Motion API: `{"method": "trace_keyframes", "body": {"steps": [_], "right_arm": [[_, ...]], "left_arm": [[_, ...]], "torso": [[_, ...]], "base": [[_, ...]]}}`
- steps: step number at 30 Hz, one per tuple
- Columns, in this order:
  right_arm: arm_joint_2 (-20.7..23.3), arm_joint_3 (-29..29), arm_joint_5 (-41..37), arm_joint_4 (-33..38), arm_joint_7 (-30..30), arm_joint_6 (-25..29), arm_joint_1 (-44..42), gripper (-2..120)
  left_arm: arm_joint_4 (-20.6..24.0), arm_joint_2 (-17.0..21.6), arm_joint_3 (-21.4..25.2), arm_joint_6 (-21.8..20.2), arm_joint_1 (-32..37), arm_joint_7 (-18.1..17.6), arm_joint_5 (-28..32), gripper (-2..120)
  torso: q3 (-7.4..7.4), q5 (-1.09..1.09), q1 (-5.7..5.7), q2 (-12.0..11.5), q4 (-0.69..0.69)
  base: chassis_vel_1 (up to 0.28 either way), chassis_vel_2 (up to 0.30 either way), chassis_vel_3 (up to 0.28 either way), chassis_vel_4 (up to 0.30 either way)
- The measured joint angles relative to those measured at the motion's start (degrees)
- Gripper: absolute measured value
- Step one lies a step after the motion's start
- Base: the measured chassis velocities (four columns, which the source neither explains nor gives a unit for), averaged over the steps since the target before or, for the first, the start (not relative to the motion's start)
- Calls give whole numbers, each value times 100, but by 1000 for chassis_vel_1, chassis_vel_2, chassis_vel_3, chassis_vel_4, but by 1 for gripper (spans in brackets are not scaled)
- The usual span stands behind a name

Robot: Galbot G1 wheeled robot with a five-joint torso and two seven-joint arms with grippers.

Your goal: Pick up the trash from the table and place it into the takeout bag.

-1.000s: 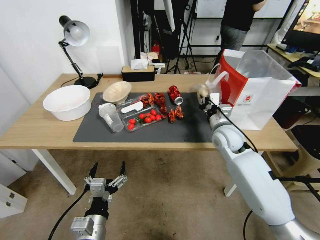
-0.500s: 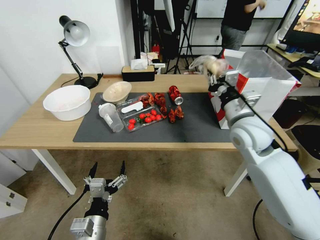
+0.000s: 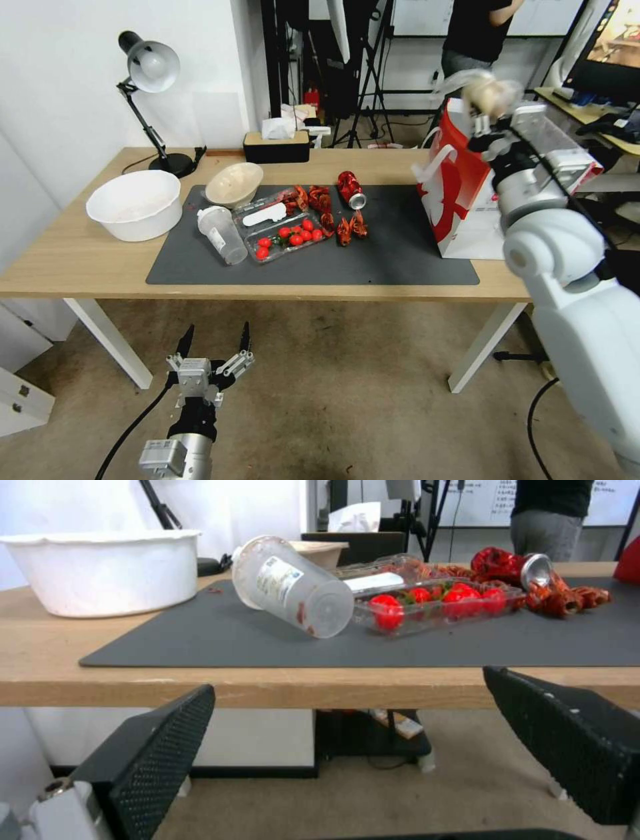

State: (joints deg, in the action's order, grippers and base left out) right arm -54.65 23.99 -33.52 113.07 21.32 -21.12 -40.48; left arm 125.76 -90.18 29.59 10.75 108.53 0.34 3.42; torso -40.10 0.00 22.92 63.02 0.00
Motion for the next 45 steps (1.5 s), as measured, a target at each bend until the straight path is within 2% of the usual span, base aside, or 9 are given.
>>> {"method": "trace_keyframes", "body": {"steps": [2,8,15,19,21,28,29,33,45], "right_arm": [[99,99,-123,-311,234,-106,113,8],[160,123,-289,-589,480,-275,177,8],[121,101,-306,-719,435,-385,221,31],[106,70,-303,-741,394,-390,261,49],[105,67,-302,-747,392,-391,272,52],[86,36,-275,-764,385,-396,292,83],[86,36,-275,-764,385,-396,292,83],[84,29,-268,-751,385,-401,265,99],[60,23,-279,-662,329,-309,172,100]], "left_arm": [[6,7,7,2,5,0,11,100],[6,11,8,2,5,-1,17,100],[-14,0,5,2,-10,0,22,100],[-12,3,30,2,-9,0,74,100],[-10,5,38,2,-9,0,84,100],[-8,-2,43,2,-10,0,97,100],[-8,-2,43,2,-10,0,97,100],[-4,-1,44,2,-12,0,110,100],[9,-11,40,2,5,-3,111,100]], "torso": [[0,0,0,0,0],[0,0,0,0,0],[-1,0,0,0,1],[0,0,0,0,1],[0,-1,0,0,0],[-1,-1,0,0,0],[-1,-1,0,0,0],[0,0,-1,0,0],[0,-1,-1,0,0]], "base": [[0,0,0,0],[0,0,0,0],[0,0,0,0],[0,0,0,0],[0,0,0,0],[0,0,0,0],[0,0,0,0],[0,0,0,0],[0,0,0,0]]}}
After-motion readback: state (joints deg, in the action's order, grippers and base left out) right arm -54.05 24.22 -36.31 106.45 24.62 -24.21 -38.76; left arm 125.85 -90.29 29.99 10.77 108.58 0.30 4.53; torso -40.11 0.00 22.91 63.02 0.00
